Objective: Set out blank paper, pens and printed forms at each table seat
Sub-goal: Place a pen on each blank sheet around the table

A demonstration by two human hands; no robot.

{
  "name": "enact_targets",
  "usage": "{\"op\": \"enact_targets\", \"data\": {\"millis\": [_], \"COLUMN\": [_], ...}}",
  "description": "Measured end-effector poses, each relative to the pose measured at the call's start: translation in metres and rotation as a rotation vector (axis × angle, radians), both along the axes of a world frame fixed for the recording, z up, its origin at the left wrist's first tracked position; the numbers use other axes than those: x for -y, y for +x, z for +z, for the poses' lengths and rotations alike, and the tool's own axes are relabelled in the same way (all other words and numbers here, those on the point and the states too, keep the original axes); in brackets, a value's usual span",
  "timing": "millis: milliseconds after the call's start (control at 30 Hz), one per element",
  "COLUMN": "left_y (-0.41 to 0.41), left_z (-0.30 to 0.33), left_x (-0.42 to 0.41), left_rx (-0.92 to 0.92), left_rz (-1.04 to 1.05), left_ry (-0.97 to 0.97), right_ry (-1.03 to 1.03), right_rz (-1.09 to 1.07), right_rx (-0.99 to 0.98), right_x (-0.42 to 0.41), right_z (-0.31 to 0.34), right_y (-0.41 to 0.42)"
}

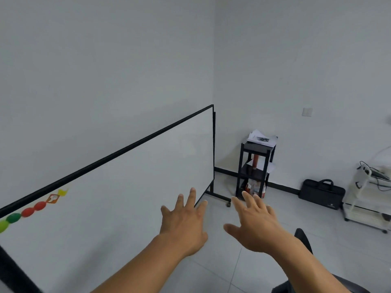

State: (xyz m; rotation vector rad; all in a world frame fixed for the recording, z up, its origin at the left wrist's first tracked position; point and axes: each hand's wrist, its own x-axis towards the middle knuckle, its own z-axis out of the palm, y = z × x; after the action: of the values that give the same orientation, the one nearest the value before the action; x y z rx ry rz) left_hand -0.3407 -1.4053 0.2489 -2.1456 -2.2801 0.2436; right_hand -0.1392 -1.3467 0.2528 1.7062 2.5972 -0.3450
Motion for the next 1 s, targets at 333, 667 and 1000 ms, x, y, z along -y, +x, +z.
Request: {"op": "enact_targets", "data": {"millis": [333, 667, 1000], "left_y": [-0.051, -0.022, 0.031], "left_z": [0.019, 0.007, 0.029], "left_x": [-0.166, -0.363, -0.576], "left_rx": [0.06, -0.004, 0.037], "left_rz": [-0.238, -0.348, -0.435], "left_ry": [0.013, -0.016, 0.009], "right_ry": [0.008, 0.019, 0.056], "right_rz": [-0.22, -0.361, -0.407], "right_rx": [0.043, -0.036, -0.031], "right_x": [-0.111, -0.277, -0.479], "right_z": [0.023, 0.006, 0.035], "right_y": [-0.044, -0.013, 0.026]}}
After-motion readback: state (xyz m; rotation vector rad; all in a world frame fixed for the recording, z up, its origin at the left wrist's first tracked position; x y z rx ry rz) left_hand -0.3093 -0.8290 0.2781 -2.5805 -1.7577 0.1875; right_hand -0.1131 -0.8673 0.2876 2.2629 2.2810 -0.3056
